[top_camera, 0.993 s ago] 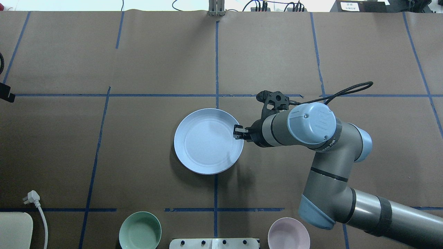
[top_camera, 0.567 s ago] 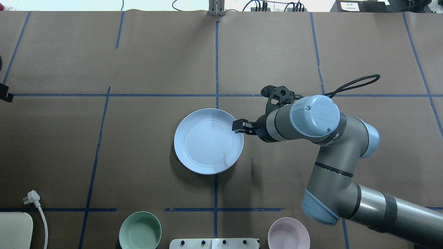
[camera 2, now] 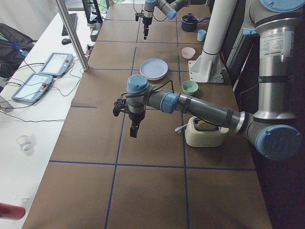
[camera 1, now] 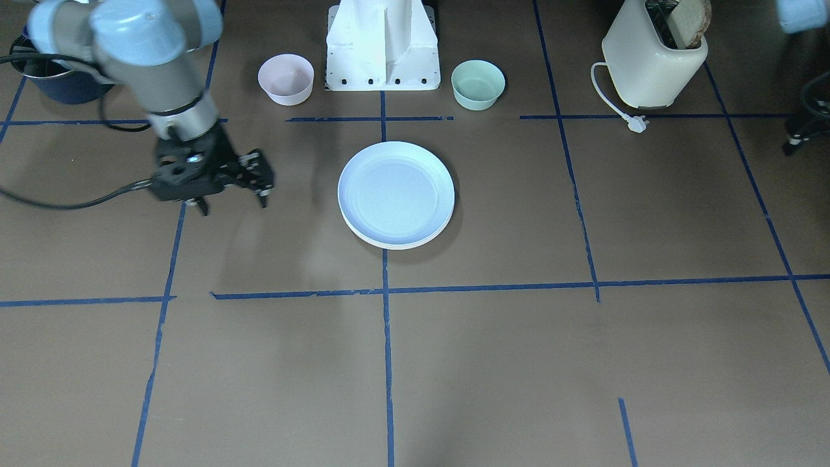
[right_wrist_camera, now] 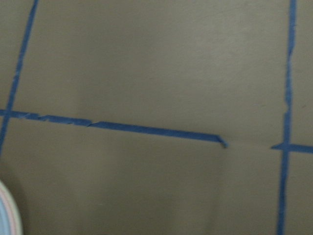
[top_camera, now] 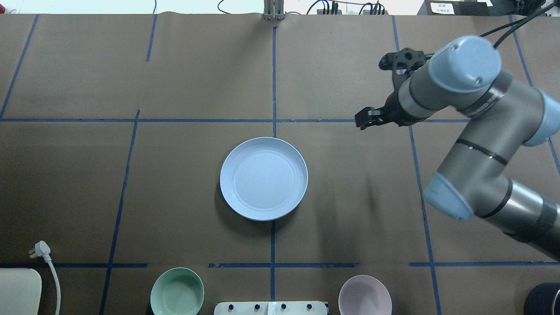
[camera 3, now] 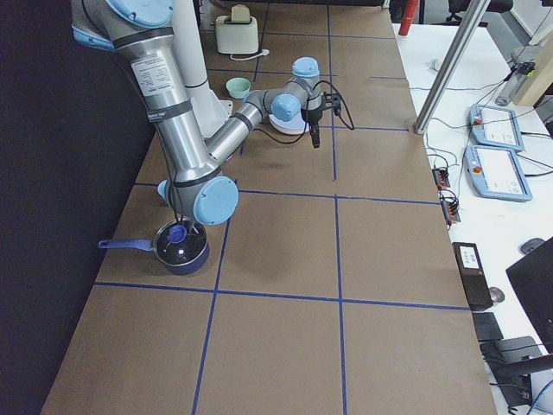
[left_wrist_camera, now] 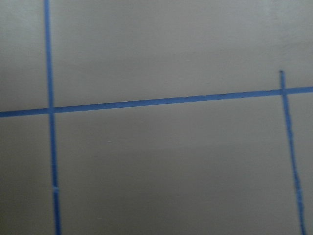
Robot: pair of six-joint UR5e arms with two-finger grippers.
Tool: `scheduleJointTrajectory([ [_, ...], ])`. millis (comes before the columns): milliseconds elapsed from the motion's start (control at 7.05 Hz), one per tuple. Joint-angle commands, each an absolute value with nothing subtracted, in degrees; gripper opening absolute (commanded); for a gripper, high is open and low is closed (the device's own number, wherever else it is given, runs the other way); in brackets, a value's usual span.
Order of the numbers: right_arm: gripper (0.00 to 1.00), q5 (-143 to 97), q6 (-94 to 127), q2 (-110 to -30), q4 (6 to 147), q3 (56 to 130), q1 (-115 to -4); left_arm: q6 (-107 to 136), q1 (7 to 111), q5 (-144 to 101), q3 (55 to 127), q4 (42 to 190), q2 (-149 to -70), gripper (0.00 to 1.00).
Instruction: Stack three plates with pink and blue
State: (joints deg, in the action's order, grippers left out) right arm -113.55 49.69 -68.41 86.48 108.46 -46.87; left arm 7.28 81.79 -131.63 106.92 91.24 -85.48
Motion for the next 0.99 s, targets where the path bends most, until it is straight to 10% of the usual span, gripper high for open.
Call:
scheduleJointTrajectory([
  [0, 1.0, -123.1, 33.2, -74.1, 86.8, 106.8, -59.2, -5.5, 89.1, -136.1, 96.1, 91.5, -86.0, 1.0],
  [851, 1.0, -139.2, -7.9, -84.2, 86.6, 87.8, -88.0, -3.3, 89.2, -136.1, 93.8, 91.6, -86.3, 1.0],
])
